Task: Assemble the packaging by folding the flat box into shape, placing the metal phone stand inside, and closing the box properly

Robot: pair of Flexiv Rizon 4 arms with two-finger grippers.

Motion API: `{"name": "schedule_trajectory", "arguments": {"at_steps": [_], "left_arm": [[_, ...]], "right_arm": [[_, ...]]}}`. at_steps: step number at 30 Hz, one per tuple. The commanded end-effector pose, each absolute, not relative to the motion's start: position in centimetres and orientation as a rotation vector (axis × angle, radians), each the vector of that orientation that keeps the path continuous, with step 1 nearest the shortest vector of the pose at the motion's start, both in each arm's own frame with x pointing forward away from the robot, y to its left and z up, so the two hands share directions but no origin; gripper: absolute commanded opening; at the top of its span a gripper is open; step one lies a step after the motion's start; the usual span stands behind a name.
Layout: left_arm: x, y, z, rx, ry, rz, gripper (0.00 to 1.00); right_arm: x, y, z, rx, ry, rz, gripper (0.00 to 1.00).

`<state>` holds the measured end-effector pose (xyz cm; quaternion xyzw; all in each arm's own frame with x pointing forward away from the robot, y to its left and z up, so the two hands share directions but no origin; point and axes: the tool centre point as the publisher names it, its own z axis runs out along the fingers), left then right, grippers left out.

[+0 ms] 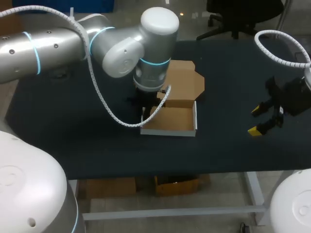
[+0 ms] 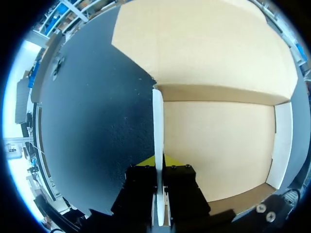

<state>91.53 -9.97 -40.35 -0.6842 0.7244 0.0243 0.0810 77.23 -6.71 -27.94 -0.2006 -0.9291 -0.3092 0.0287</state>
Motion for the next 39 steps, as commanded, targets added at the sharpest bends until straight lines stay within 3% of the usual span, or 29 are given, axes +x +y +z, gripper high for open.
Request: {"name": "schedule_trajectory", "arguments": {"at_steps": [1, 12, 14, 17, 18, 21, 24, 25, 39], "left_arm": [[90.8, -8.6, -40.0, -2.096, 2.223, -0.079, 0.25], [89.9, -8.8, -39.5, -2.199, 2.238, -0.206, 0.30], [89.6, -8.9, -39.4, -2.206, 2.246, -0.238, 0.41], [89.3, -9.1, -39.0, -2.206, 2.260, -0.274, 0.49], [89.3, -9.1, -38.8, -2.206, 2.266, -0.288, 0.60], [89.1, -9.1, -38.3, -2.204, 2.288, -0.338, 0.65], [88.8, -8.9, -37.7, -2.185, 2.329, -0.391, 0.96], [88.8, -8.9, -37.5, -2.178, 2.341, -0.409, 1.00], [86.7, -7.6, -34.1, -1.986, 2.535, -0.669, 1.00]], "right_arm": [[77.3, -6.7, -27.9, -0.617, -2.863, -0.958, 1.00], [77.4, -6.5, -27.9, -0.618, -2.858, -0.954, 1.00], [77.4, -6.5, -27.9, -0.620, -2.859, -0.952, 1.00], [77.4, -6.5, -27.9, -0.622, -2.858, -0.951, 1.00], [77.4, -6.5, -27.9, -0.623, -2.857, -0.952, 1.00], [77.3, -6.5, -28.0, -0.624, -2.856, -0.954, 1.00], [77.3, -6.7, -27.9, -0.627, -2.855, -0.959, 1.00], [77.3, -6.8, -27.8, -0.630, -2.855, -0.963, 1.00], [77.6, -7.5, -27.1, -0.626, -2.849, -0.999, 1.00]]}}
